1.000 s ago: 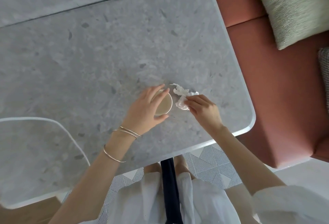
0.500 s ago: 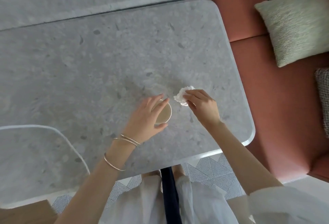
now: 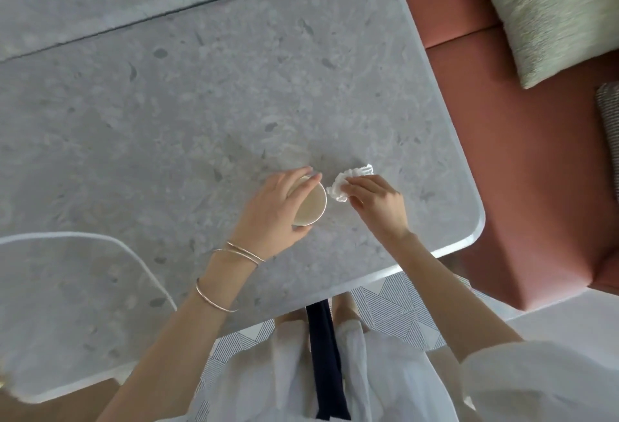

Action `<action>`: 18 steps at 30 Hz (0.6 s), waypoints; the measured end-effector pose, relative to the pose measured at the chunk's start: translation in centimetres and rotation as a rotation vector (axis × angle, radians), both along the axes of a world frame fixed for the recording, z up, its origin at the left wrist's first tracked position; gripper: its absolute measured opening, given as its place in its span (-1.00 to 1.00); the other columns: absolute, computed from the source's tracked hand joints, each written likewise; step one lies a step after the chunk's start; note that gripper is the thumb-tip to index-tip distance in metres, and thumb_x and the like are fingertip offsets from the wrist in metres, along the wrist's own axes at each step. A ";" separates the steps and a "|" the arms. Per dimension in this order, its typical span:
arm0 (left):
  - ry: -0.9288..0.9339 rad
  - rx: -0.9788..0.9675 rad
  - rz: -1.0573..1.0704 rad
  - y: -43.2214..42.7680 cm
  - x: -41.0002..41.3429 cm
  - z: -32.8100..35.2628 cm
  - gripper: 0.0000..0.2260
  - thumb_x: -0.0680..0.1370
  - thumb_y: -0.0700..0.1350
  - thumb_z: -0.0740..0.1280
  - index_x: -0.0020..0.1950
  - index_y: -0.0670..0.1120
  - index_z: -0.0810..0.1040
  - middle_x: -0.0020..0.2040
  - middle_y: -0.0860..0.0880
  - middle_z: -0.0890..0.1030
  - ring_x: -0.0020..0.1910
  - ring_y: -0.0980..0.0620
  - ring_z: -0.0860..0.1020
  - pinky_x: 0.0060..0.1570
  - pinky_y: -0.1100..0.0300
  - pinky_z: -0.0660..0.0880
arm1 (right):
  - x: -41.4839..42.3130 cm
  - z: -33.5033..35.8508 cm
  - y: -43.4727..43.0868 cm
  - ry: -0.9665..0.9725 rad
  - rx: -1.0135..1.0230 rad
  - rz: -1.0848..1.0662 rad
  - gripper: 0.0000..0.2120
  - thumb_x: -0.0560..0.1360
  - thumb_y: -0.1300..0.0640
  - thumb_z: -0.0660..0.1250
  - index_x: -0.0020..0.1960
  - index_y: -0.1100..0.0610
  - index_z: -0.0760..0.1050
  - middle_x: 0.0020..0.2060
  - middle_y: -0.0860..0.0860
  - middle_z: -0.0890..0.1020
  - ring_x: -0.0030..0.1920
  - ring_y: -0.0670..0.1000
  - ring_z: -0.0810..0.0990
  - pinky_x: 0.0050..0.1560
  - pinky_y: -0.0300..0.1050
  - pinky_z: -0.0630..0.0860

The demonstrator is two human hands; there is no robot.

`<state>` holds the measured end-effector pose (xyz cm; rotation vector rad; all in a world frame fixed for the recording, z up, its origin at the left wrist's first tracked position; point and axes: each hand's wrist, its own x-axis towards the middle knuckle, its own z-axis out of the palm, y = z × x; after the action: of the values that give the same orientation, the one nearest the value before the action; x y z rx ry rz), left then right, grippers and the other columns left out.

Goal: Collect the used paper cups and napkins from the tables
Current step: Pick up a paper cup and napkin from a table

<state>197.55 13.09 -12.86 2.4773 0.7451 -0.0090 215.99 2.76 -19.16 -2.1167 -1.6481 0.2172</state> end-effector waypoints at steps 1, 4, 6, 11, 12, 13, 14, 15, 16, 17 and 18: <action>0.001 0.003 -0.017 0.0 0.2 0.2 -0.32 0.29 -0.13 0.52 0.38 -0.10 0.37 0.34 -0.09 0.42 0.22 -0.16 0.43 0.09 0.00 0.47 | -0.1 0.3 -0.4 0.008 -0.014 -0.026 -0.76 0.22 0.39 0.50 -0.22 0.10 0.66 -0.19 -0.04 0.70 -0.18 0.04 0.66 -0.47 -0.14 0.55; -0.012 0.011 -0.079 0.0 1.1 0.9 -0.32 0.27 -0.13 0.54 0.35 -0.10 0.40 0.29 -0.08 0.46 0.19 -0.15 0.46 0.06 0.02 0.49 | -0.2 1.6 -2.2 0.031 -0.047 -0.126 -0.79 0.23 0.39 0.49 -0.21 0.13 0.67 -0.18 0.00 0.70 -0.17 0.06 0.66 -0.46 -0.08 0.57; -0.023 0.001 -0.140 -0.2 2.1 1.6 -0.32 0.26 -0.11 0.54 0.35 -0.09 0.41 0.28 -0.08 0.46 0.19 -0.14 0.46 0.04 0.01 0.51 | -0.1 3.2 -4.0 0.042 -0.050 -0.205 -0.81 0.28 0.37 0.48 -0.17 0.14 0.66 -0.14 0.00 0.70 -0.13 0.07 0.65 -0.42 -0.05 0.59; -0.042 0.024 -0.328 -1.9 5.7 3.7 -0.30 0.23 -0.08 0.55 0.33 -0.10 0.41 0.24 -0.09 0.47 0.15 -0.15 0.46 -0.07 -0.02 0.54 | -0.1 7.8 -9.7 0.021 -0.005 -0.418 -0.80 0.31 0.35 0.48 -0.12 0.13 0.66 -0.10 -0.02 0.69 -0.08 0.05 0.64 -0.38 -0.03 0.60; -0.046 0.034 -0.372 -2.7 6.6 4.1 -0.28 0.22 -0.08 0.56 0.33 -0.11 0.40 0.23 -0.09 0.47 0.14 -0.15 0.46 -0.08 -0.01 0.52 | -0.2 8.8 -11.1 0.005 0.005 -0.465 -0.79 0.31 0.34 0.48 -0.11 0.12 0.66 -0.10 -0.03 0.69 -0.07 0.05 0.64 -0.37 -0.03 0.60; -0.047 0.044 -0.421 -3.5 7.4 4.5 -0.27 0.21 -0.07 0.56 0.34 -0.12 0.39 0.24 -0.08 0.46 0.14 -0.14 0.46 -0.07 -0.01 0.51 | -0.4 9.6 -12.5 -0.009 0.018 -0.513 -0.79 0.30 0.34 0.49 -0.10 0.12 0.66 -0.09 -0.03 0.68 -0.08 0.04 0.64 -0.34 -0.05 0.61; -0.047 0.051 -0.472 -4.4 8.1 4.9 -0.25 0.21 -0.06 0.57 0.34 -0.11 0.38 0.25 -0.07 0.45 0.16 -0.13 0.45 -0.05 -0.02 0.51 | -0.6 10.4 -14.1 -0.023 0.033 -0.560 -0.78 0.30 0.33 0.50 -0.10 0.11 0.66 -0.09 -0.03 0.68 -0.08 0.04 0.64 -0.32 -0.07 0.61; -0.050 0.055 -0.523 -5.5 8.8 5.3 -0.25 0.21 -0.05 0.57 0.35 -0.11 0.38 0.26 -0.06 0.44 0.17 -0.11 0.43 -0.04 -0.03 0.51 | -1.0 11.1 -15.6 -0.038 0.045 -0.605 -0.78 0.29 0.33 0.51 -0.10 0.12 0.66 -0.09 -0.03 0.68 -0.08 0.04 0.63 -0.30 -0.08 0.61; -0.053 0.060 -0.576 -6.7 9.4 5.6 -0.25 0.22 -0.04 0.57 0.35 -0.10 0.37 0.28 -0.04 0.42 0.18 -0.10 0.42 -0.03 -0.04 0.52 | -1.6 11.7 -17.3 -0.054 0.056 -0.652 -0.78 0.29 0.33 0.51 -0.10 0.12 0.66 -0.09 -0.02 0.68 -0.09 0.05 0.63 -0.28 -0.09 0.61; -0.057 0.067 -0.631 -8.1 9.9 5.9 -0.26 0.22 -0.04 0.56 0.35 -0.10 0.37 0.29 -0.04 0.42 0.19 -0.09 0.42 -0.01 -0.03 0.51 | -2.2 12.3 -19.0 -0.065 0.064 -0.699 -0.78 0.29 0.33 0.51 -0.10 0.13 0.66 -0.09 -0.01 0.68 -0.09 0.05 0.63 -0.27 -0.08 0.62; -0.063 0.077 -0.686 -9.6 10.3 6.2 -0.26 0.23 -0.03 0.56 0.35 -0.10 0.37 0.29 -0.04 0.41 0.19 -0.09 0.41 0.01 -0.02 0.50 | -2.9 12.6 -20.7 -0.070 0.070 -0.746 -0.79 0.30 0.33 0.50 -0.11 0.13 0.66 -0.09 -0.01 0.68 -0.08 0.05 0.63 -0.26 -0.08 0.62</action>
<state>207.87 3.45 -6.68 2.6680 -0.1583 -0.1549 213.10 -17.95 -6.53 -2.5302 -0.7824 -0.1506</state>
